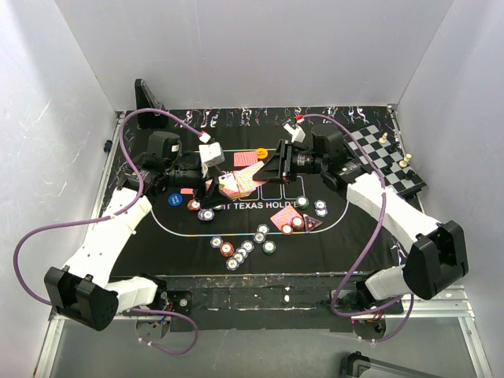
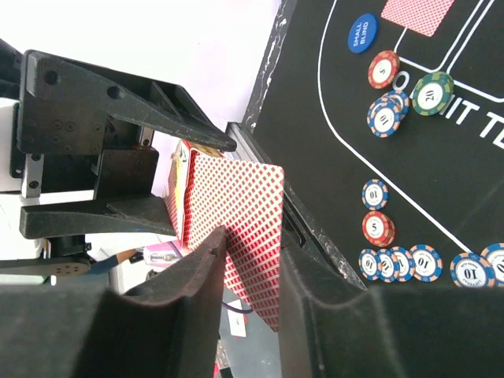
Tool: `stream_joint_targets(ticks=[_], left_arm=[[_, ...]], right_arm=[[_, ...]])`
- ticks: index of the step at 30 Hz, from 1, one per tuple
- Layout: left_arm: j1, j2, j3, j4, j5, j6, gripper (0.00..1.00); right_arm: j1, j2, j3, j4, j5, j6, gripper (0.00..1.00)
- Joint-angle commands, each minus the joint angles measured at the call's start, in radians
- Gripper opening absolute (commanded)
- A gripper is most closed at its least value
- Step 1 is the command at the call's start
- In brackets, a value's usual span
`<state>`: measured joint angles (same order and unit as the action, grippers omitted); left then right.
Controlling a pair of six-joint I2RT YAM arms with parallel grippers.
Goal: Distribute texas hold em gaming equipment
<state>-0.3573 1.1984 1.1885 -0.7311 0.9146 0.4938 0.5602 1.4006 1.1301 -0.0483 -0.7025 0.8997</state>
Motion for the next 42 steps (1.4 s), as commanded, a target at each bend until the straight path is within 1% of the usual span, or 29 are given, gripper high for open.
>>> stream_joint_targets(ticks=[1,14,17,21,24,27,31,35,37,40,42], left_arm=[[0.003,-0.043,0.020,0.059,0.043,-0.009,0.00],[0.003,-0.057,0.008,0.056,0.046,-0.011,0.00],[0.003,-0.059,0.002,0.056,0.043,-0.011,0.00],[0.003,-0.069,-0.004,0.049,0.040,-0.011,0.00],[0.004,-0.074,-0.001,0.026,0.033,0.002,0.00],[0.007,-0.079,0.011,0.001,0.032,0.017,0.00],[0.009,-0.083,0.025,-0.024,0.036,0.017,0.00],[0.009,-0.092,0.026,-0.030,0.036,0.011,0.00],[0.009,-0.095,0.029,-0.036,0.038,0.009,0.00],[0.009,-0.097,0.043,-0.036,0.038,-0.003,0.00],[0.009,-0.099,0.057,-0.030,0.038,-0.024,0.00]], right_arm=[[-0.028,-0.040,0.031,-0.036,0.037,-0.031,0.32],[-0.077,-0.072,0.073,-0.016,-0.021,-0.001,0.26],[-0.091,-0.084,0.083,0.024,-0.046,0.036,0.17],[-0.134,-0.095,0.103,0.039,-0.065,0.071,0.01],[-0.160,-0.089,0.118,0.039,-0.046,0.074,0.01],[-0.177,-0.048,0.137,0.039,-0.048,0.076,0.01],[-0.187,0.062,0.142,0.155,-0.057,0.094,0.01],[-0.161,0.269,0.206,0.220,-0.071,0.096,0.01],[-0.126,0.397,0.310,0.231,-0.091,0.097,0.01],[-0.048,0.582,0.498,0.130,-0.069,0.045,0.01],[0.001,0.703,0.659,0.061,-0.057,0.022,0.01]])
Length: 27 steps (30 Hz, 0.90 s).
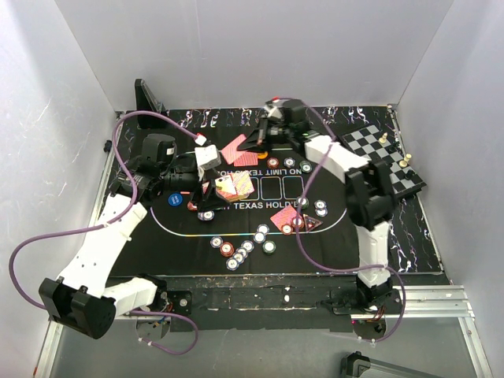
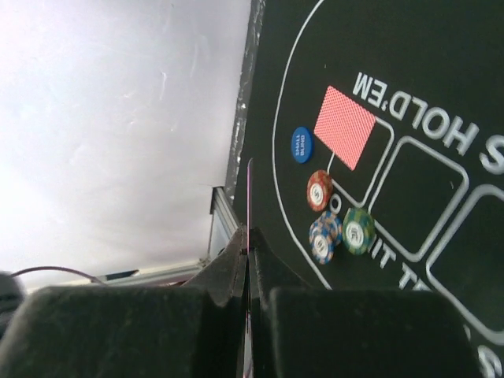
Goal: Distribute texas hold em gaming equipment
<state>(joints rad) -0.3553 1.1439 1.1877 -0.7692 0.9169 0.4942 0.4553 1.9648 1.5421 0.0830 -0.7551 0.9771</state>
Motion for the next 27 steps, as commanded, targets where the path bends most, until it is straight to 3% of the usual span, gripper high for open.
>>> stream_joint_targets(ticks=[1,6,8,13,21,23,27], left_arm=[[0.007,-0.044,0.062,0.013,0.039,-0.032,0.00],[0.009,-0.049,0.066,0.018,0.031,-0.046,0.00],[0.009,-0.053,0.056,0.015,0.025,-0.046,0.00],[0.009,-0.067,0.030,0.005,0.017,-0.037,0.00],[0.009,-0.073,0.029,0.007,0.016,-0.042,0.00],[0.009,-0.073,0.030,0.007,0.016,-0.048,0.00],[0.009,-0.088,0.015,0.005,0.011,-0.049,0.00]], right_arm=[[0.129,0.201,0.315,-0.119,0.011,-0.066,0.01],[0.201,0.468,0.588,-0.197,0.052,-0.058,0.01],[0.223,0.506,0.566,-0.093,0.062,-0.022,0.02],[0.255,0.630,0.682,-0.126,0.105,-0.023,0.03],[0.295,0.666,0.664,-0.101,0.263,-0.038,0.09],[0.302,0.709,0.742,-0.132,0.267,-0.029,0.16],[0.322,0.740,0.805,-0.192,0.289,-0.043,0.55]])
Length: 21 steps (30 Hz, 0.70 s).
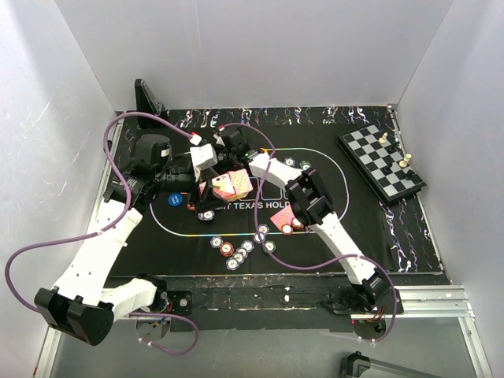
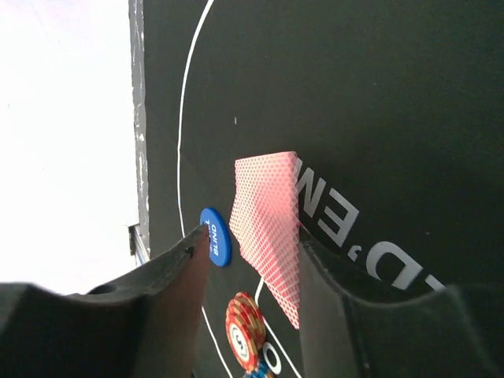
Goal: Distribute texas hold em gaming equipment
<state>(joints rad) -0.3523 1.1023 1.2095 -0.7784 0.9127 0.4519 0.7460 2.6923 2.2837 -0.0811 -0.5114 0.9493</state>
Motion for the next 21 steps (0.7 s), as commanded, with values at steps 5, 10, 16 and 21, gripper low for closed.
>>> stream_joint_targets(ticks=[5,10,16,21], left_arm=[[0.006,-0.051,-0.013,0.008,0.017,-0.009,0.00],[0.006,-0.058,-0.024,0.014,0.017,-0.015,0.00],[0.006,-0.055,-0.036,0.027,0.028,-0.025,0.00],[0.006,-0.059,-0.034,0.028,0.017,-0.021,0.00]], right_arm=[[0.038,-0.034,0.023,-0.092,0.085,-0.067,0.82],[0.016,-0.156,-0.102,-0.106,0.103,-0.116,0.86],[-0.019,-0.187,0.051,-0.324,0.091,-0.233,0.88],[-0.051,-0.300,-0.035,-0.347,0.088,-0.235,0.89]])
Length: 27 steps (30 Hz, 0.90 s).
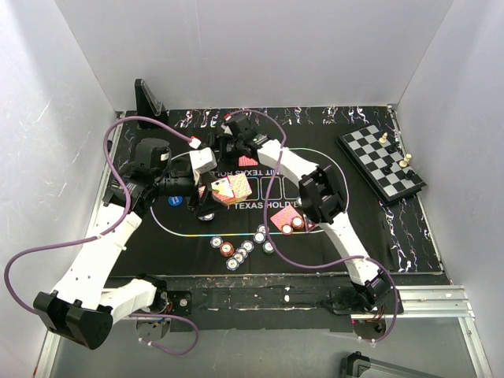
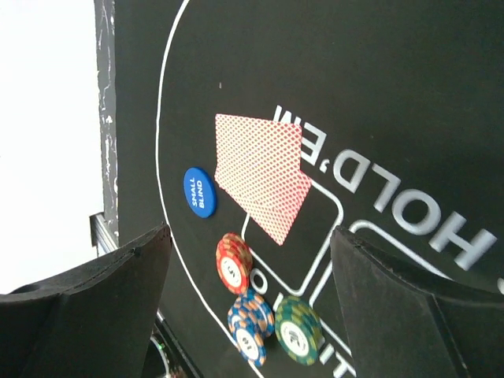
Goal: Distribute texas hold em gaming equipment
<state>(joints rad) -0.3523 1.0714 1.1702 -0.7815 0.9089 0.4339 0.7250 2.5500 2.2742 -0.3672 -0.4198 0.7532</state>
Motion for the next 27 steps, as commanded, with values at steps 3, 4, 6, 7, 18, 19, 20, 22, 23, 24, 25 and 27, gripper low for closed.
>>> stream_joint_targets(ticks=[3,4,6,7,18,19,20,22,23,24,25,27], left_arm=[[0.006,-0.022,0.003,0.027,0.022,0.000,0.00],[0.006,-0.021,0.003,0.027,0.024,0.002,0.00],[0.006,-0.016,0.003,0.031,0.025,0.005,0.00],[0.006,-0.014,-0.001,0.037,0.024,0.003,0.00],[0.012,0.021,-0.021,0.130,0.015,-0.026,0.00],[0.013,0.018,-0.026,0.130,0.016,-0.021,0.00],[0.013,0.016,-0.029,0.128,0.021,-0.009,0.00],[0.012,0.018,-0.026,0.128,0.024,-0.003,0.00],[0.013,0.022,-0.018,0.126,0.027,-0.003,0.00],[0.013,0.030,-0.012,0.126,0.028,-0.001,0.00],[0.013,0.038,-0.004,0.125,0.028,0.000,0.00],[0.013,0.045,0.002,0.123,0.030,0.002,0.00]], right_arm=[[-0.074,-0.275,-0.119,-0.046,-0.036,-0.017,0.89],[-0.091,-0.321,-0.143,-0.050,-0.045,-0.006,0.89],[-0.131,-0.417,-0.200,-0.050,-0.072,0.014,0.90],[-0.147,-0.474,-0.238,-0.044,-0.080,0.020,0.90],[-0.237,-0.983,-0.746,0.054,-0.294,0.005,0.91],[-0.242,-1.014,-0.778,0.063,-0.333,0.009,0.91],[-0.243,-1.040,-0.810,0.062,-0.361,0.002,0.91],[-0.240,-1.091,-0.858,0.077,-0.390,-0.002,0.91],[-0.237,-1.108,-0.881,0.102,-0.408,0.005,0.91],[-0.233,-1.117,-0.895,0.114,-0.413,0.009,0.91],[-0.225,-1.122,-0.901,0.116,-0.412,0.011,0.91],[-0.208,-1.119,-0.903,0.110,-0.395,0.008,0.92]])
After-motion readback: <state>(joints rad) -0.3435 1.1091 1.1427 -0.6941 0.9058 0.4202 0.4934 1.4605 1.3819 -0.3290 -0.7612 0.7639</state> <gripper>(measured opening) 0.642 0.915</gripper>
